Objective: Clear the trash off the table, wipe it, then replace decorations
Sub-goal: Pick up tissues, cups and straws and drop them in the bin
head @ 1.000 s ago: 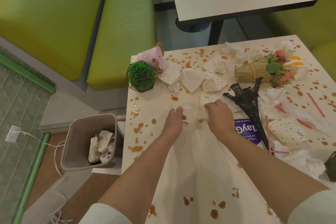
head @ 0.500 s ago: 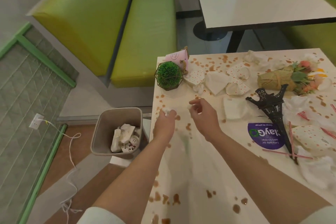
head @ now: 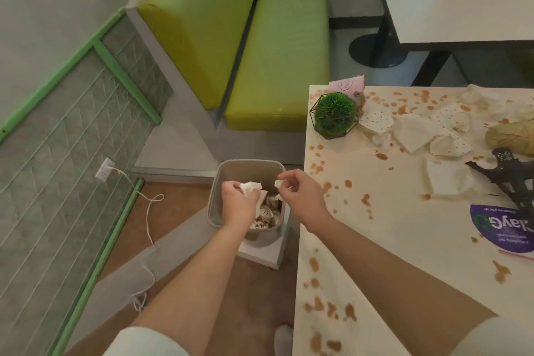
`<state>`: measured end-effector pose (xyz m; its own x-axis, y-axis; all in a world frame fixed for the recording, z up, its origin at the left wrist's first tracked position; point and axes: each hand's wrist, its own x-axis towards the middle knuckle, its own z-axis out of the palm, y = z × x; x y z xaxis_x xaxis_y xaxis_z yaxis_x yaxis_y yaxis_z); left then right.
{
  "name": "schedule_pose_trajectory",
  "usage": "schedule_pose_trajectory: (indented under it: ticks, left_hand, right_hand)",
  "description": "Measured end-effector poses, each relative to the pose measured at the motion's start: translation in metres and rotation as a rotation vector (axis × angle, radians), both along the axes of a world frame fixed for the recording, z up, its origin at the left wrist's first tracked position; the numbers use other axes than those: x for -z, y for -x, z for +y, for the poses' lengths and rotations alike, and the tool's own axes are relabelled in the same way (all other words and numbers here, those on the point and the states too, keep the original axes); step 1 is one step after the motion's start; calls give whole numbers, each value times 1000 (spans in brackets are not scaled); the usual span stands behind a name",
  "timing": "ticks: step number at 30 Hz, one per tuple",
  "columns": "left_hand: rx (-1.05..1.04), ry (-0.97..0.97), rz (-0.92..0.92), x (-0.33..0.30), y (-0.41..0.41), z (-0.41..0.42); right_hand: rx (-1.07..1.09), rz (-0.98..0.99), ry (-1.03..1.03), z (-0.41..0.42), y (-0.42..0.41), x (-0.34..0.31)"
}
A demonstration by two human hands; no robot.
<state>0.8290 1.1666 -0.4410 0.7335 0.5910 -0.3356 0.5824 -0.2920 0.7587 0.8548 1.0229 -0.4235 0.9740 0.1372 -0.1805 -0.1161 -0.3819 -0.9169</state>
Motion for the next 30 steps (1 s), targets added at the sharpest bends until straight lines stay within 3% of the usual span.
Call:
schedule_pose_trajectory:
  ticks: [3, 6, 15, 30]
  left_hand:
    - [76, 70, 171, 7, 4, 19]
    - [141, 11, 251, 11, 9, 33]
    - [191, 7, 86, 0, 8, 37]
    - [575, -11, 73, -31, -33, -97]
  right_hand:
    - [-17, -29, 55, 21, -3, 4]
    - [-13, -23, 81, 38, -8, 7]
    - [-156, 157, 238, 40, -5, 16]
    - [362, 109, 100, -102, -9, -16]
